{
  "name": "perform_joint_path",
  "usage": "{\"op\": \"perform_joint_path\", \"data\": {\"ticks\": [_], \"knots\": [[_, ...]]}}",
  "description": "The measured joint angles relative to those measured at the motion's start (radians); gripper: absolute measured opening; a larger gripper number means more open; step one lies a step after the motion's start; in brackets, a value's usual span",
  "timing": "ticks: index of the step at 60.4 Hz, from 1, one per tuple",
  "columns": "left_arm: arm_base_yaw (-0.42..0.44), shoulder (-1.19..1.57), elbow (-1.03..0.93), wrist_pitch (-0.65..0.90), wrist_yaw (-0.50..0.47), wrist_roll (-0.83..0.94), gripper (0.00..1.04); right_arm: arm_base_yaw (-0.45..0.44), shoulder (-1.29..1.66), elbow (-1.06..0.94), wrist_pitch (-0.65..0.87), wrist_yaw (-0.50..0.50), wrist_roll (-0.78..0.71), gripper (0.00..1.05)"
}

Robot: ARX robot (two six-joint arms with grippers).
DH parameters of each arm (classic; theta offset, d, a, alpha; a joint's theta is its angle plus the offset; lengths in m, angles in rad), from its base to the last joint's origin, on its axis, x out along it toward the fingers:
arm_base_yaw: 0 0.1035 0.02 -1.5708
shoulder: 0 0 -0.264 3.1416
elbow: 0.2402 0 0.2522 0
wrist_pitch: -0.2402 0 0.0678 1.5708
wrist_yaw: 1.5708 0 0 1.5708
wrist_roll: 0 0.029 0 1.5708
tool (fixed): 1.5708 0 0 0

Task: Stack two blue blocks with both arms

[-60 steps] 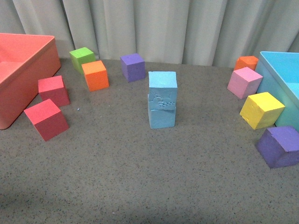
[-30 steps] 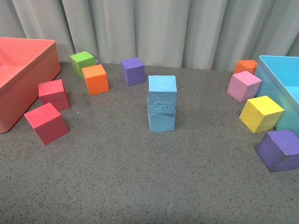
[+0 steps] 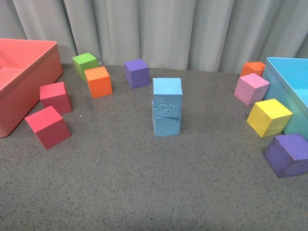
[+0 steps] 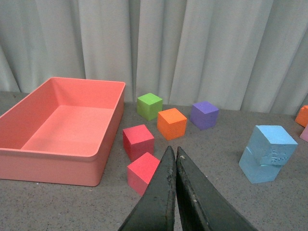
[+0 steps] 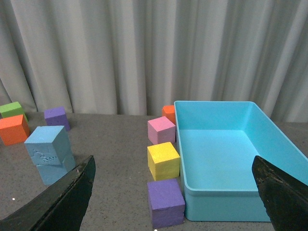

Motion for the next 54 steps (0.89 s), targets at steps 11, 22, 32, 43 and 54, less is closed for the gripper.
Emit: {"op": "perform_joint_path", "data": {"ticks": [11, 22, 32, 43, 54], "knots": [[0.000, -0.059, 0.000, -0.058, 0.000, 0.000, 0.04, 0.000, 0.000, 0.000, 0.000, 0.000, 0.000, 0.95], [0.000, -0.110, 0.000, -0.110, 0.000, 0.000, 0.04, 0.000, 0.000, 0.000, 0.000, 0.000, 0.000, 0.95], [0.000, -0.276, 0.000, -0.284, 0.002, 0.000, 0.04, 0.000, 0.000, 0.000, 0.000, 0.000, 0.000, 0.95], [0.000, -0.281, 0.000, -0.288, 0.001, 0.000, 0.18, 0.000, 0.000, 0.000, 0.000, 0.000, 0.000, 0.95], [0.000, -0.282, 0.000, -0.288, 0.001, 0.000, 0.57, 0.000, 0.000, 0.000, 0.000, 0.000, 0.000, 0.95]]}}
